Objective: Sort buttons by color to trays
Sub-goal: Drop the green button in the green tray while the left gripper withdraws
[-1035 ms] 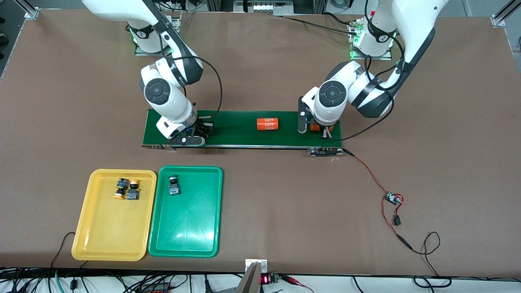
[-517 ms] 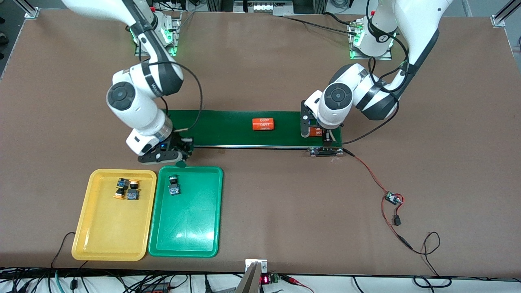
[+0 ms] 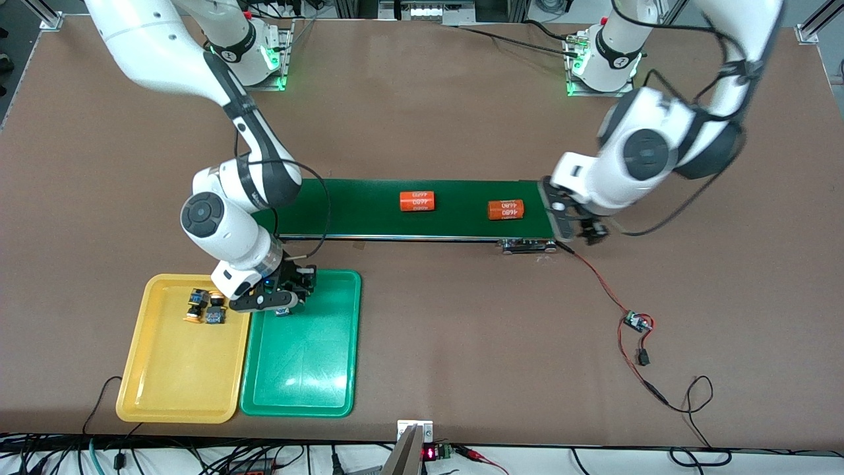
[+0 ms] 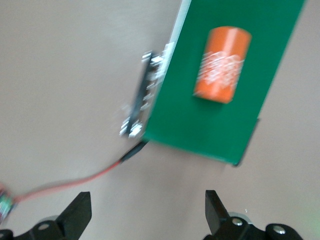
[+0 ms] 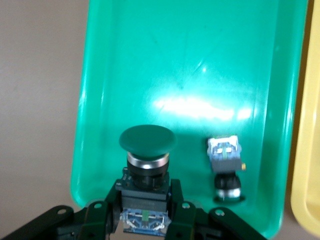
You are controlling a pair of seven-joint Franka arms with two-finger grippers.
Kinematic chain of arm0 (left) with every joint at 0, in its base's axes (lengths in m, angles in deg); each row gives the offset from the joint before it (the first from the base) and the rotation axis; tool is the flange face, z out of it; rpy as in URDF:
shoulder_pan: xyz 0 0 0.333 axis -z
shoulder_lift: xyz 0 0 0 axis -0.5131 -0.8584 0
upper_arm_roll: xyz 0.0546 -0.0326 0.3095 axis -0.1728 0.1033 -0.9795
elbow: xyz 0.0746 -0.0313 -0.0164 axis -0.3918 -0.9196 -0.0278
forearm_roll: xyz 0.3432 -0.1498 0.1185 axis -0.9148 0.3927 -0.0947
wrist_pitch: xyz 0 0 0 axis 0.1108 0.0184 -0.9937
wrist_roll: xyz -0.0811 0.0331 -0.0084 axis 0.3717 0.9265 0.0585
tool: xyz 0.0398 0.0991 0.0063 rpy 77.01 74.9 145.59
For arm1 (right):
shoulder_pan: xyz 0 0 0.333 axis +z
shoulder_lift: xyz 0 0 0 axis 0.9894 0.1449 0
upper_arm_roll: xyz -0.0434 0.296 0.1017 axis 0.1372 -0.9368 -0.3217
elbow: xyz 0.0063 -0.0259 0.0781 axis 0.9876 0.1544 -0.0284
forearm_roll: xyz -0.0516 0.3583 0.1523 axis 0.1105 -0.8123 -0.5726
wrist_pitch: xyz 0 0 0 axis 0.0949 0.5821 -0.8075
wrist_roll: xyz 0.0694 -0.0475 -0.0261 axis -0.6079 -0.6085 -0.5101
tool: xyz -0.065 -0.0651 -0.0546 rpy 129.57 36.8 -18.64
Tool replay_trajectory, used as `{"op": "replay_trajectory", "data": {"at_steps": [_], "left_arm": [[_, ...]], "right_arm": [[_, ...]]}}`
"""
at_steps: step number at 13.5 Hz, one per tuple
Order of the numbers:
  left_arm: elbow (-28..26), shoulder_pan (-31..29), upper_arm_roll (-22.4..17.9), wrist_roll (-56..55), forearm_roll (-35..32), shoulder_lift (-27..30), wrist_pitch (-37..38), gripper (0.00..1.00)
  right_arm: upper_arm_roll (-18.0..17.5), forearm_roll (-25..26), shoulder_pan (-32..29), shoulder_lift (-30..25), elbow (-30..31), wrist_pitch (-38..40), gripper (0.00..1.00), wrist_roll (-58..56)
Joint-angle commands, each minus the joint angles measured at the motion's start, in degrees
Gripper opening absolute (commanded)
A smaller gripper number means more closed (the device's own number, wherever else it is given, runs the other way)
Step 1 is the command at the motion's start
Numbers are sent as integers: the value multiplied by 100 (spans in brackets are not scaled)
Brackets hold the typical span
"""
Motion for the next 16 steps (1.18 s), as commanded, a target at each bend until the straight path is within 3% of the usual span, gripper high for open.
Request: {"op": "replay_trajectory", "data": {"at_steps": [1, 2, 3, 4, 7, 9, 13, 16], "left_arm": [[-5, 118, -832, -338, 754, 430, 163, 100], [48, 275, -1139, -566, 861, 526, 241, 100], [66, 468, -1525, -986, 880, 614, 390, 100], [127, 548, -1773, -1477, 880, 659, 444, 100], [276, 567, -2170, -3382, 854, 1062, 995, 100], [748, 567, -2267, -4265, 697, 1072, 1898, 100], [2049, 567, -2259, -4602, 230, 1064, 3421, 100], [2105, 549, -2259, -4646, 221, 1037, 3311, 100]], "right_arm": [[44, 38, -10, 232, -185, -178, 23, -145], [44, 38, -10, 259, -185, -187, 28, -136], [44, 46, -10, 285, -185, -187, 44, -136], [44, 46, -10, 294, -185, -187, 51, -136], [44, 29, 7, 285, -185, -187, 91, -110], [44, 3, 16, 207, -176, -178, 100, -118], [62, 20, -142, -337, 34, -90, 100, -136], [62, 20, -404, -882, 61, 461, 100, -179]]}}
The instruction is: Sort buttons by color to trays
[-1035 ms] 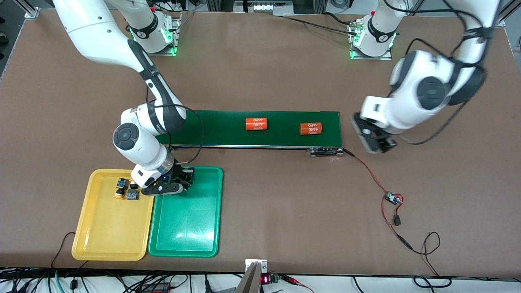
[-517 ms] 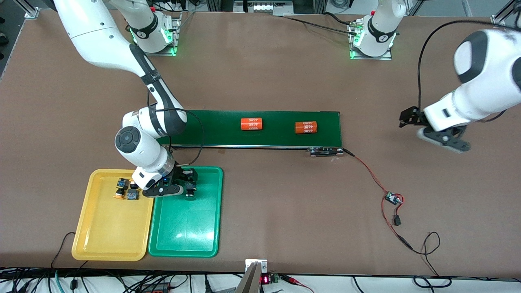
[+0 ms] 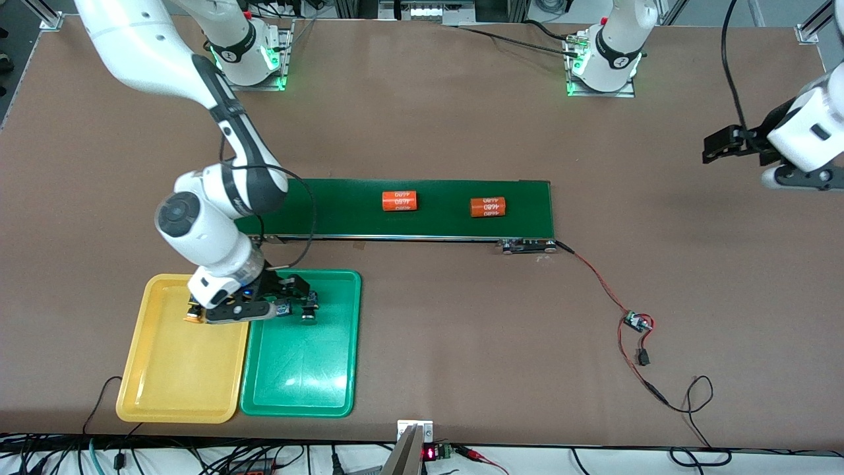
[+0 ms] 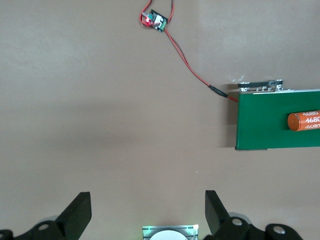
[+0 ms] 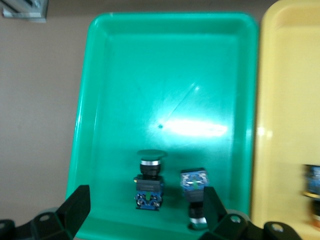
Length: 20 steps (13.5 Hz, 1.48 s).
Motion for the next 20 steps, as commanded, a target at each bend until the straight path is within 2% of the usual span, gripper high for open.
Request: {"op": "replay_trajectory", "data": {"at_steps": [1, 4, 10, 12, 15, 20], "left_arm": [[87, 27, -115, -105, -51, -148, -107, 100], [270, 0, -159, -78, -16, -227, -231, 100], [280, 70, 25, -17, -95, -201, -415, 100], [289, 62, 34, -8, -25, -131, -443, 100], [271, 53, 78, -8, -24, -52, -355, 100], [280, 62, 193, -17, -24, -51, -328, 100]], "right_arm": [[-29, 20, -331, -738, 228, 720, 100, -94], [23, 20, -691, -1423, 219, 1687, 100, -103], [50, 64, -1351, -2759, 228, 3629, 100, -217], [67, 99, -1387, -3120, 228, 4253, 100, -209], [76, 178, -1413, -3473, 228, 4563, 100, -217], [76, 187, -1457, -3272, 96, 4783, 100, -217]]}}
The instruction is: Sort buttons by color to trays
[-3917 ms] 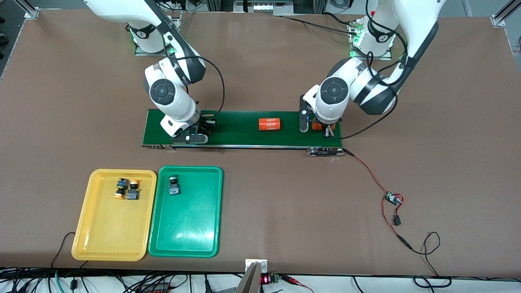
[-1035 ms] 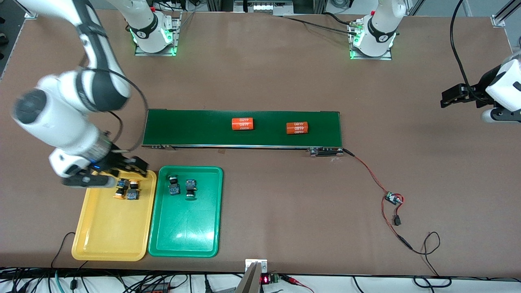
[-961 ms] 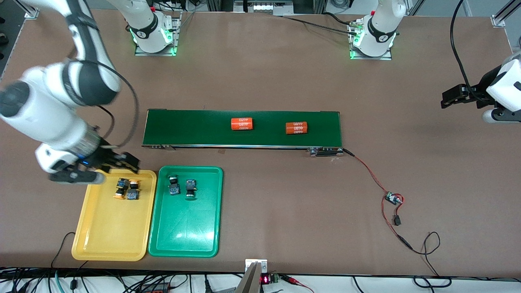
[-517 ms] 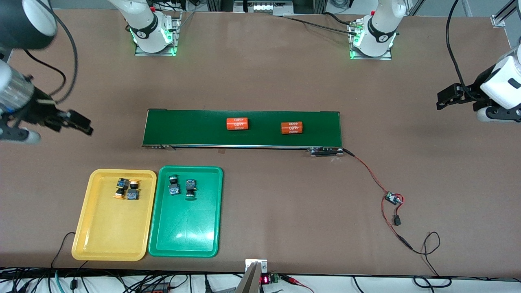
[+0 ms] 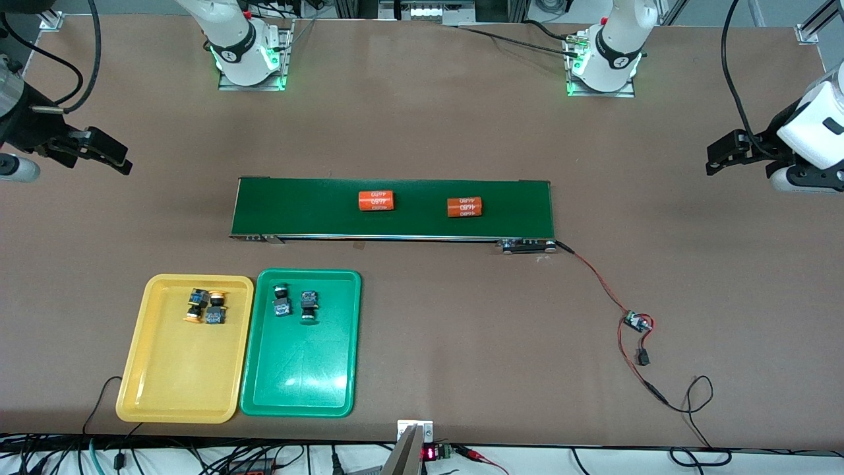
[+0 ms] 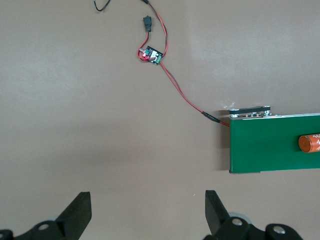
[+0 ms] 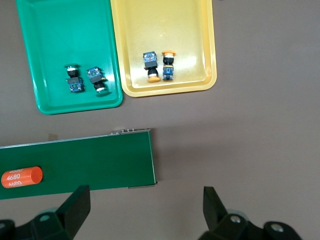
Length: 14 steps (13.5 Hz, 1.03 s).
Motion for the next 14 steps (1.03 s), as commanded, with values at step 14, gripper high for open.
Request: {"op": "replay_trajectory", "data": {"at_steps": [14], "left_arm": [[83, -2, 60, 40, -23, 36, 120, 100]], "right_arm": [[-47, 54, -123, 90, -60, 97, 100, -39]]}}
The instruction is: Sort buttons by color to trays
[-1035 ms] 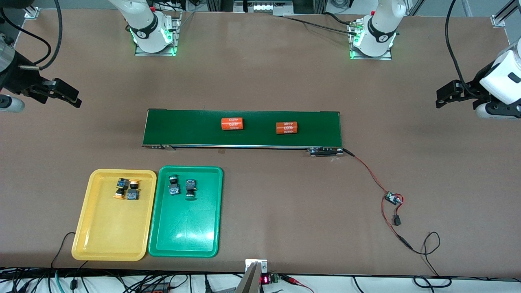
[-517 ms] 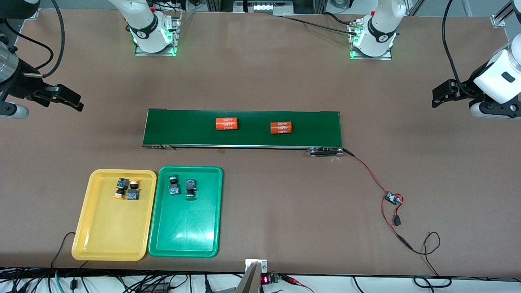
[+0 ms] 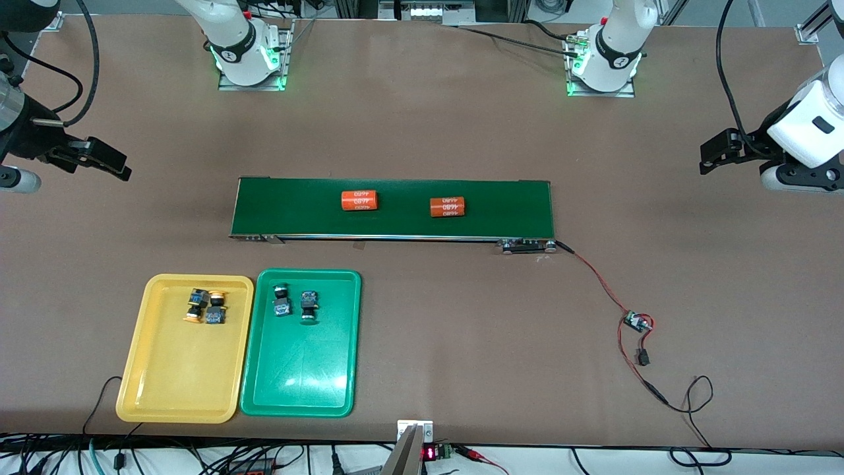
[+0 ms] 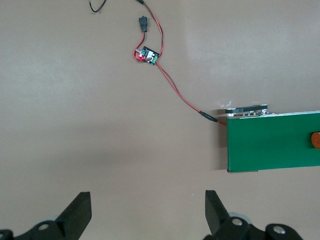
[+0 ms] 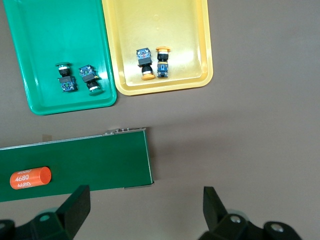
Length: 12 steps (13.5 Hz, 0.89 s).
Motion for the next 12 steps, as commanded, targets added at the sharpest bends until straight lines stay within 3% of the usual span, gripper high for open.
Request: {"op": "replay_trajectory", "data": {"at_steps": [1, 12], "left_arm": [[82, -6, 20, 31, -23, 36, 120, 100], [91, -15, 55, 31, -23, 36, 93, 100]], "right_arm": [[-48, 50, -8, 9, -57, 92, 100, -22], [-48, -3, -17, 79, -57, 92, 100, -92]]}}
